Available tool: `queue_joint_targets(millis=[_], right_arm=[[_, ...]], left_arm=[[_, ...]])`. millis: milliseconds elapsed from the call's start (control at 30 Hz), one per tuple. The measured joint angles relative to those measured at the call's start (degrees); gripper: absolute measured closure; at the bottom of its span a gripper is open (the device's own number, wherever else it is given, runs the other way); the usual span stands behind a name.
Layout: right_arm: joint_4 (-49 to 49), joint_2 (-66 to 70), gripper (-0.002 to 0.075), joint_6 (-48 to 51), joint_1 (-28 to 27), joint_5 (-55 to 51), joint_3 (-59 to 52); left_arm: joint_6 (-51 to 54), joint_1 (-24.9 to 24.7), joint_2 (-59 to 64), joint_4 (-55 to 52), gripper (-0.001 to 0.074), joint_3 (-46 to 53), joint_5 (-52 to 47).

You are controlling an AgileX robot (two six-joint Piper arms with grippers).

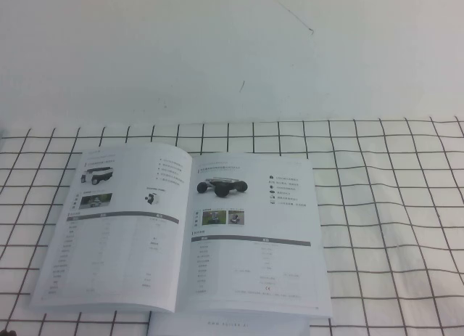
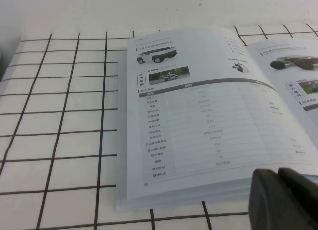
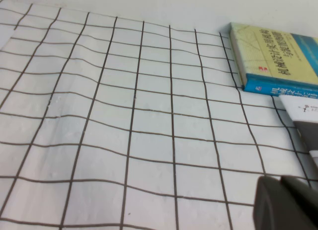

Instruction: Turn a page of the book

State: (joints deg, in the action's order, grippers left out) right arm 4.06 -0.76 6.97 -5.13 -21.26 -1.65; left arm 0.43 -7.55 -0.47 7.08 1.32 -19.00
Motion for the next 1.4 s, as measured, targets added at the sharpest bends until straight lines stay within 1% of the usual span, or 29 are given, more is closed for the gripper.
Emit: queue_joint_targets(millis=[1400], right_arm=[[0.0, 0.0, 0.0727, 0.0, 0.0, 0.0, 0.0]], left_arm=[[0.0, 0.0, 0.0, -0.9, 0.0738, 0.0, -0.1]])
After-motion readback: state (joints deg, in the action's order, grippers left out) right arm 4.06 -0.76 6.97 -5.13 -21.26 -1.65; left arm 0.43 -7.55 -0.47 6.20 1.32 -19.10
